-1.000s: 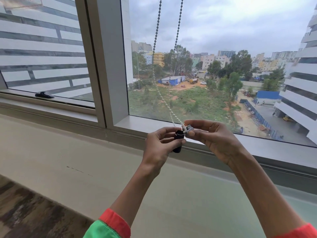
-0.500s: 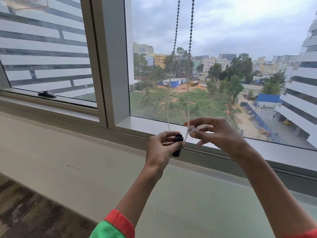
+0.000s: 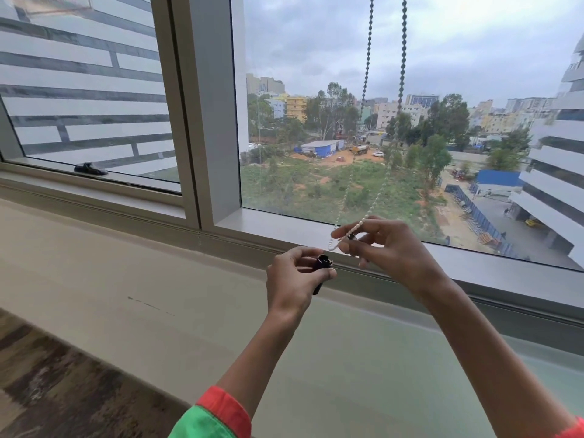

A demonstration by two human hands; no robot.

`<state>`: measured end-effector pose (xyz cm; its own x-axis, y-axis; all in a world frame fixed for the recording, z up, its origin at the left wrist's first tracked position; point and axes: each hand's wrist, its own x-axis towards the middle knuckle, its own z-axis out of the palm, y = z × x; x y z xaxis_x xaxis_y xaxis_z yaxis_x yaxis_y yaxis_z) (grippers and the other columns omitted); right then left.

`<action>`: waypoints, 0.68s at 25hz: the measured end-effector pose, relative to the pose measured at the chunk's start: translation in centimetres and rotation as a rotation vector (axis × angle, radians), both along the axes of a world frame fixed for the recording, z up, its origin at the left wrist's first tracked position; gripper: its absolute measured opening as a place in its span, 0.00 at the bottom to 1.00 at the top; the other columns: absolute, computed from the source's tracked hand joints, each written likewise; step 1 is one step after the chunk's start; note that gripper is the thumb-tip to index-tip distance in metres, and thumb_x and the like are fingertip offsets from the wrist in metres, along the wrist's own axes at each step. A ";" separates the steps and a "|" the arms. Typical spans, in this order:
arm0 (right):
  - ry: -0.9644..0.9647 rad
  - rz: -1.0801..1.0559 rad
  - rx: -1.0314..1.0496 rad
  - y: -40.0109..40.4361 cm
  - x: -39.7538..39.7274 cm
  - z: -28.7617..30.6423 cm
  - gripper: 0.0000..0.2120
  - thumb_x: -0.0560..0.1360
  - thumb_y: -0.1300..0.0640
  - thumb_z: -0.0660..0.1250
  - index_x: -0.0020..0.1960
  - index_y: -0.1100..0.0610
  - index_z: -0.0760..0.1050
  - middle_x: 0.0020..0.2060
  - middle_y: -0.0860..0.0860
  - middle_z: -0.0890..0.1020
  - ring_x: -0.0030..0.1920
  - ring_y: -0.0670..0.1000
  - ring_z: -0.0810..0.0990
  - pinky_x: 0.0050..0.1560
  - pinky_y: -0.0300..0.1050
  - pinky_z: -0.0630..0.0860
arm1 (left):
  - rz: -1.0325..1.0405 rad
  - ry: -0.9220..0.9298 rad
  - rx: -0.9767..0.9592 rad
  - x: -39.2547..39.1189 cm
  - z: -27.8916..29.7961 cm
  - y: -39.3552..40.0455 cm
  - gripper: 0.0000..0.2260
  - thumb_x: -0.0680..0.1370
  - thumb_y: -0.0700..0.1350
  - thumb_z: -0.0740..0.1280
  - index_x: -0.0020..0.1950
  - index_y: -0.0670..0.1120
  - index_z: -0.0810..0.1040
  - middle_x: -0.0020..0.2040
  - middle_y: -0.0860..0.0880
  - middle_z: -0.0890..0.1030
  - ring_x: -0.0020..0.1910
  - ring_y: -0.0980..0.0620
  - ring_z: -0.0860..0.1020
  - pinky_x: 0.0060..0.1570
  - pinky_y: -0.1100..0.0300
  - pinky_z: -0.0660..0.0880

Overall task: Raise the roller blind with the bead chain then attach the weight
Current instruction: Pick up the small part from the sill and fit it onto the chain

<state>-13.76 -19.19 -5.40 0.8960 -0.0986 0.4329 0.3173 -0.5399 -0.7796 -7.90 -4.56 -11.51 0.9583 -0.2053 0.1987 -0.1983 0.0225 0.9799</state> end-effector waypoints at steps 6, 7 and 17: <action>0.024 0.064 -0.020 0.7 -1.2 -0.2 0.05 0.70 0.60 0.72 0.46 0.55 0.84 0.44 0.50 0.82 0.26 0.40 0.75 0.33 0.33 0.75 | 0.062 0.005 0.043 -0.7 -0.3 -0.4 0.20 0.62 0.41 0.78 0.53 0.50 0.81 0.39 0.48 0.83 0.42 0.46 0.83 0.45 0.45 0.80; 0.031 0.075 -0.018 0.8 -1.4 -0.2 0.05 0.70 0.60 0.73 0.46 0.55 0.84 0.44 0.51 0.83 0.26 0.41 0.75 0.34 0.34 0.75 | 0.065 0.001 0.046 -0.7 -0.3 -0.5 0.21 0.62 0.41 0.78 0.53 0.51 0.81 0.39 0.47 0.83 0.42 0.47 0.83 0.46 0.46 0.80; 0.058 0.154 0.032 1.2 -2.1 -0.6 0.06 0.70 0.62 0.73 0.47 0.58 0.83 0.42 0.59 0.81 0.26 0.45 0.76 0.32 0.39 0.75 | 0.083 -0.087 -0.026 -2.2 -0.1 -0.9 0.23 0.67 0.40 0.74 0.57 0.55 0.74 0.42 0.44 0.82 0.40 0.46 0.83 0.44 0.43 0.80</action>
